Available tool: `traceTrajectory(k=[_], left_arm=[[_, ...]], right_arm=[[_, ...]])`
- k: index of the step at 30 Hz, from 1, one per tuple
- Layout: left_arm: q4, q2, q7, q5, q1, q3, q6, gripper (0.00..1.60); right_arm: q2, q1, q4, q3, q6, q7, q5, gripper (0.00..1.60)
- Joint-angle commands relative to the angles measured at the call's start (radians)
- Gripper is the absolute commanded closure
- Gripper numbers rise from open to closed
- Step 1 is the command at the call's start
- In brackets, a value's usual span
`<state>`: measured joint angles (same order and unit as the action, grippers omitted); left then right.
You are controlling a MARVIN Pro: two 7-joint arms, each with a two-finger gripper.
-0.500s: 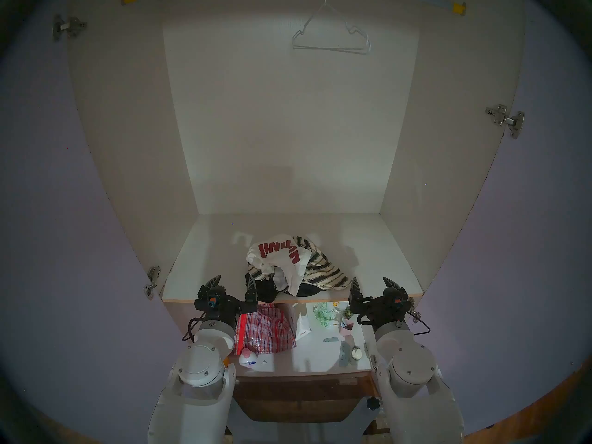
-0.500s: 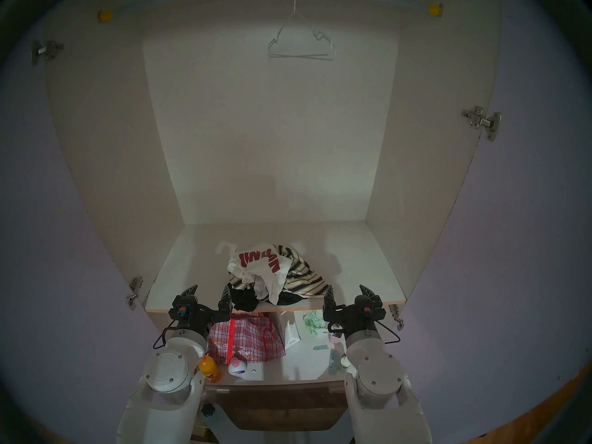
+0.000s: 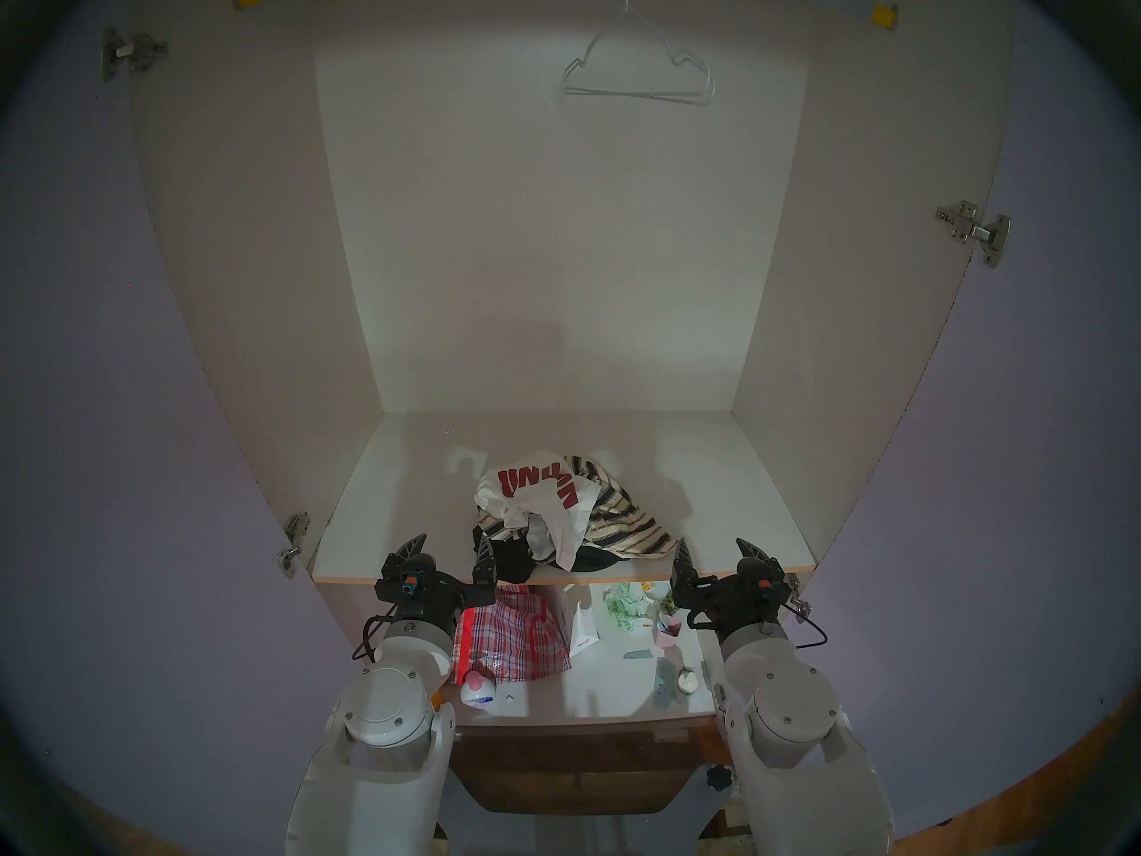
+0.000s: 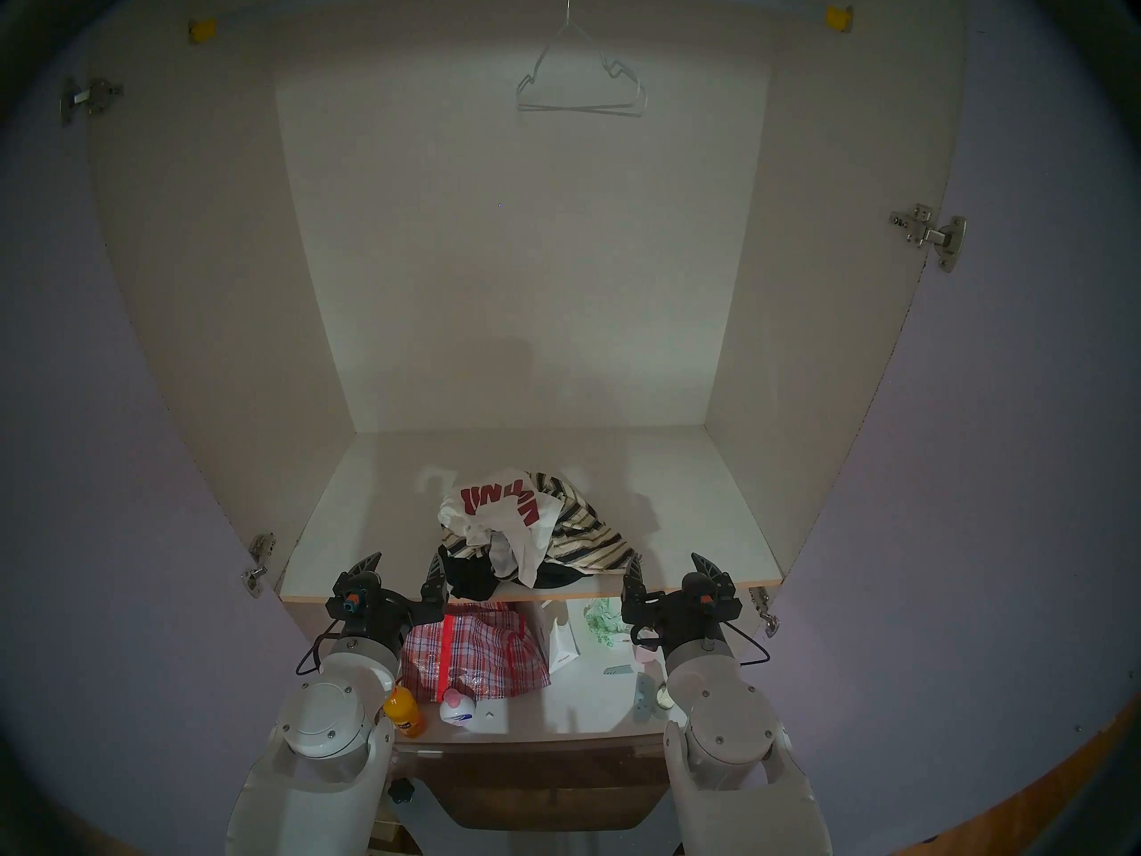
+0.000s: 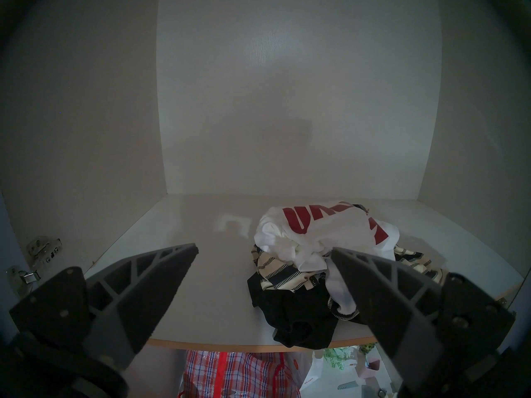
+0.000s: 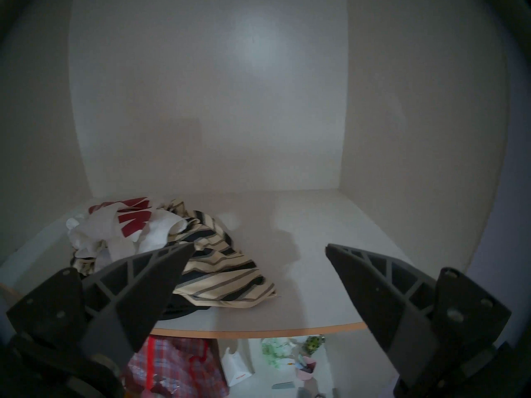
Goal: Sort tops into two piles: light colors and dark colors
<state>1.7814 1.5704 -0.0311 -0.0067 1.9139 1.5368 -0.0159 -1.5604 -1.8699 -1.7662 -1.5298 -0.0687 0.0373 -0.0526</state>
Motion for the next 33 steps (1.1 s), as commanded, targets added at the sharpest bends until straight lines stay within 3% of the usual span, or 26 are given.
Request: traceTrajectory(k=[1, 6, 10, 15, 21, 31, 33], left_arm=[[0.024, 0.000, 0.003, -0.001, -0.006, -0.002, -0.005, 0.00], [0.024, 0.000, 0.003, -0.001, -0.006, -0.002, -0.005, 0.00], [0.024, 0.000, 0.003, -0.001, -0.006, -0.002, -0.005, 0.00], [0.024, 0.000, 0.003, -0.001, -0.006, -0.002, -0.005, 0.00], [0.023, 0.000, 0.002, -0.001, -0.007, -0.003, -0.005, 0.00], [0.023, -0.001, 0.002, -0.001, -0.007, -0.003, -0.005, 0.00], [0.023, -0.001, 0.002, -0.001, -0.006, -0.003, -0.005, 0.00]], right_arm=[[0.006, 0.060, 0.034, 0.002, -0.050, 0.055, -0.048, 0.00], [0.018, 0.153, 0.113, -0.015, -0.192, 0.166, -0.150, 0.00], [0.057, 0.223, 0.189, 0.001, -0.173, 0.263, -0.177, 0.00], [0.060, 0.312, 0.288, -0.002, -0.214, 0.378, -0.202, 0.00], [0.049, 0.418, 0.434, 0.027, -0.145, 0.452, -0.163, 0.00], [0.007, 0.574, 0.605, 0.074, -0.077, 0.465, -0.151, 0.00], [0.003, 0.644, 0.703, 0.098, -0.074, 0.518, -0.163, 0.00]])
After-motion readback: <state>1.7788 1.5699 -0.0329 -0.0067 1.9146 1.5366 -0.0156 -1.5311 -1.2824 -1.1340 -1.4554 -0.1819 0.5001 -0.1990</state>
